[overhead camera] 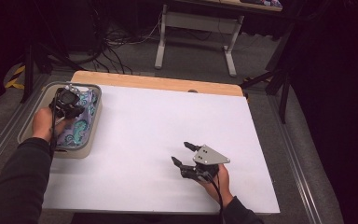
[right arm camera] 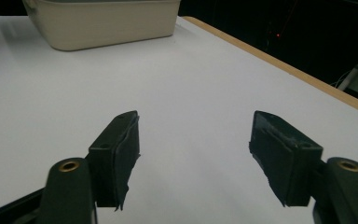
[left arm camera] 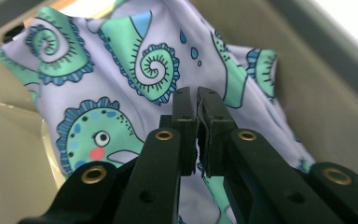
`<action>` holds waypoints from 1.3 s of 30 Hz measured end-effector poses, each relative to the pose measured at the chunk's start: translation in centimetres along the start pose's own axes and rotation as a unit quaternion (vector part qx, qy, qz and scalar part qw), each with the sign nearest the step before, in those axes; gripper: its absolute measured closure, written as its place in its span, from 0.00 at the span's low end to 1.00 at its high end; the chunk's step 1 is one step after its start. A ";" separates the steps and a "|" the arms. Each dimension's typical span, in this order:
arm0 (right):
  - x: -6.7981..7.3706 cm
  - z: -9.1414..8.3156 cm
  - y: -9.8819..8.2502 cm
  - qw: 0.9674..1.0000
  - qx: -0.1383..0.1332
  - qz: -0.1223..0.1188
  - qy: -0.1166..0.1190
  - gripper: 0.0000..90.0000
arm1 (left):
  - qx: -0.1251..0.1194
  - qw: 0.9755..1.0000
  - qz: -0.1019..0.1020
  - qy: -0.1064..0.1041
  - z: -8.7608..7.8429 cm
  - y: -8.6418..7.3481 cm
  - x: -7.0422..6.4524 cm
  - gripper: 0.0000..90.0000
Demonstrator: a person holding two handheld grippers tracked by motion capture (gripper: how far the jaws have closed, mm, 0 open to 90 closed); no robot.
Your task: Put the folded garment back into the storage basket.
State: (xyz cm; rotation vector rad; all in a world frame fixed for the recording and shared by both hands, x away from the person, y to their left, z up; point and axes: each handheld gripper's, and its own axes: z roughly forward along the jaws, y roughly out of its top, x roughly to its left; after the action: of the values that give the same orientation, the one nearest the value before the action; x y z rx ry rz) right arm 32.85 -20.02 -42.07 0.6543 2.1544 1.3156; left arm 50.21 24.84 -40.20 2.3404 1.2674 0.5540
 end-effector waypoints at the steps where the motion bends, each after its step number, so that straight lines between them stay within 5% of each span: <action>1: 0.0 -0.3 -0.2 1.000 0.001 -0.003 -0.003 0.37 | 0.008 1.000 0.004 0.000 0.3 0.1 -0.1 0.96; 20: 0.1 -1.5 -1.2 1.000 0.013 -0.006 -0.008 0.35 | 0.047 0.998 -0.010 -0.031 2.7 0.2 -0.3 0.96; 36: -0.2 -2.1 -1.1 1.000 0.008 -0.010 -0.017 0.36 | 0.016 1.000 -0.018 0.005 0.8 0.1 0.3 0.96; 39: -0.2 -2.2 -1.1 1.000 0.006 -0.012 -0.016 0.36 | 0.028 0.999 -0.021 0.016 0.6 -0.1 0.7 0.96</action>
State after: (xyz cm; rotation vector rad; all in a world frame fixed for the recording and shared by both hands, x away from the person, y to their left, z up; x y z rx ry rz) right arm 31.41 -21.96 -42.17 0.6485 2.1397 1.2723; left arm 50.79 25.40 -40.63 2.3539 1.3591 0.5529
